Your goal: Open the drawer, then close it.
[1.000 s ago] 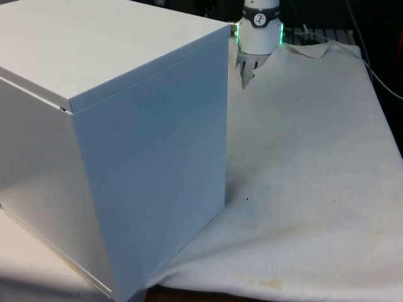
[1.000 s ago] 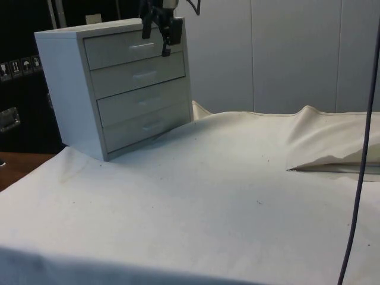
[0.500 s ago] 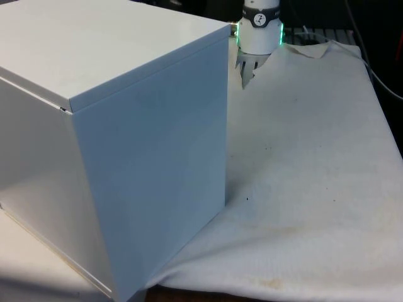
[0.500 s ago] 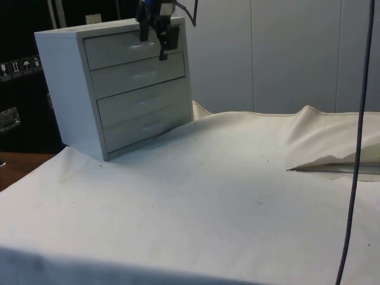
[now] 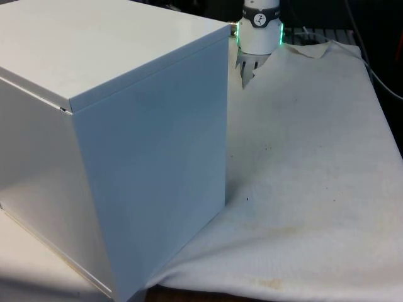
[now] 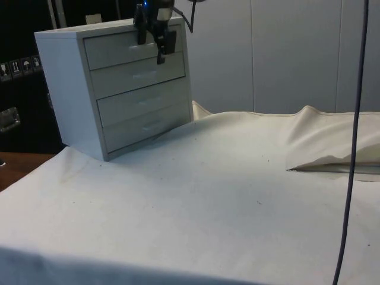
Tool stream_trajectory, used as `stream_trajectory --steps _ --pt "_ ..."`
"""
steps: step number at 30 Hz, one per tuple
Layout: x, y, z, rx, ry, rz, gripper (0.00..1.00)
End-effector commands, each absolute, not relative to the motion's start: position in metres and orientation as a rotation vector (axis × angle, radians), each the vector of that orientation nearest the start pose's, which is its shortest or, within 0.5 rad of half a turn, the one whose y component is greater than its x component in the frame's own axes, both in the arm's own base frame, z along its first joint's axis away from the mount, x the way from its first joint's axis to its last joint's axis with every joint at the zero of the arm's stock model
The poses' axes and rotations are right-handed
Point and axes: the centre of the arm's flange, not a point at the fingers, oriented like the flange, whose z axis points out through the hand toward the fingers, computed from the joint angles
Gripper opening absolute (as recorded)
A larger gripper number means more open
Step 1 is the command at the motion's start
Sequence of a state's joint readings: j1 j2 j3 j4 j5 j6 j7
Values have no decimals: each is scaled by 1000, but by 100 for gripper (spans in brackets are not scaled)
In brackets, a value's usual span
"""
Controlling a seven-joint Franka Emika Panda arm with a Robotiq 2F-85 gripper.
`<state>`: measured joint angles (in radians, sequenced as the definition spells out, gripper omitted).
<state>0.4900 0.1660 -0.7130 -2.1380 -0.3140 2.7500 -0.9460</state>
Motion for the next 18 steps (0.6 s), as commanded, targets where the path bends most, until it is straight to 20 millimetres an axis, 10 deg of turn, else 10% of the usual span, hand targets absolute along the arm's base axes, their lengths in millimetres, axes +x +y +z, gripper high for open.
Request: stream_trajectory --steps 1,7,18 --pt "587 -105 396 -3147 -1767 -448 100" --pt "588 -99 391 -3134 -1769 -448 95" --pt "588 -98 389 -3134 -1774 -473 37"
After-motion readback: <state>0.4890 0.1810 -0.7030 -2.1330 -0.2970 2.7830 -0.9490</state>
